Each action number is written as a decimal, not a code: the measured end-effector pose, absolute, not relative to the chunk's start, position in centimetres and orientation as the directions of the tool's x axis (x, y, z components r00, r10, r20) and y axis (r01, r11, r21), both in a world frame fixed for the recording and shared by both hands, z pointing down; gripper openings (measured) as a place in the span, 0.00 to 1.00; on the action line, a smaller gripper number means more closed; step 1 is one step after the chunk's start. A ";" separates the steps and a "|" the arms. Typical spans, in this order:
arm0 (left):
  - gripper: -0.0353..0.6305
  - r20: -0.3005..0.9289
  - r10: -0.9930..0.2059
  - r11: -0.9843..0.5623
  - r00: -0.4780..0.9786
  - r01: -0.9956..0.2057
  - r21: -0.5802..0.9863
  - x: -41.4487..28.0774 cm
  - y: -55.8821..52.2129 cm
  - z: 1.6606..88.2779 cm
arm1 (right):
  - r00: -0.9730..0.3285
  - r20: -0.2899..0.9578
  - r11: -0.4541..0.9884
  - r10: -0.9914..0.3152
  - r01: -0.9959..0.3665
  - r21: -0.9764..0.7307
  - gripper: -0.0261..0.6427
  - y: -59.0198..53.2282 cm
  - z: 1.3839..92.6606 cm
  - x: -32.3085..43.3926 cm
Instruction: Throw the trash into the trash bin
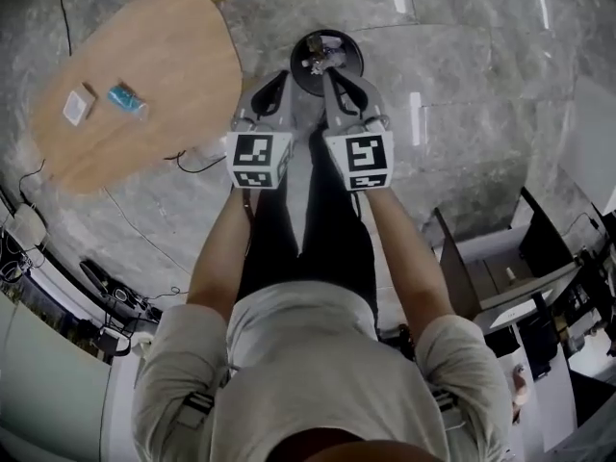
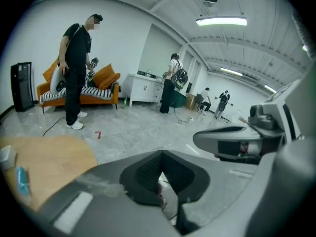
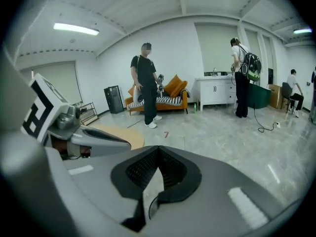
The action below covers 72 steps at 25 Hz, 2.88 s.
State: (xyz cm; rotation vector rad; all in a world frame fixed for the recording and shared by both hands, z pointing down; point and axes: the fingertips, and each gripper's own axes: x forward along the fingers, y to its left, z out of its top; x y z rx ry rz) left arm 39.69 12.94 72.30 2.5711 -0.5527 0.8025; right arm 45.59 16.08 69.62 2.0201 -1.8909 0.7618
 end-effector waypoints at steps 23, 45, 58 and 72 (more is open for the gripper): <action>0.08 0.262 -0.548 -0.790 0.794 -0.595 0.149 36.0 7.1 42.3 | -0.014 0.205 -0.002 -0.979 -0.997 -0.078 0.05 10.7 39.5 41.2; 0.08 0.028 -0.581 -0.801 0.813 -0.578 0.153 35.1 6.1 28.3 | -0.060 -0.014 0.059 -0.998 -0.997 0.046 0.05 8.8 25.4 38.9; 0.08 0.002 -0.612 -0.784 0.791 -0.607 0.133 35.5 7.3 27.5 | -0.093 -0.017 0.092 -0.996 -0.995 0.045 0.05 10.0 25.3 39.3; 0.08 0.051 -0.850 -0.518 0.524 -0.850 0.095 22.0 7.1 29.1 | -0.434 -0.021 0.434 -0.901 -0.901 0.008 0.05 8.1 26.3 27.1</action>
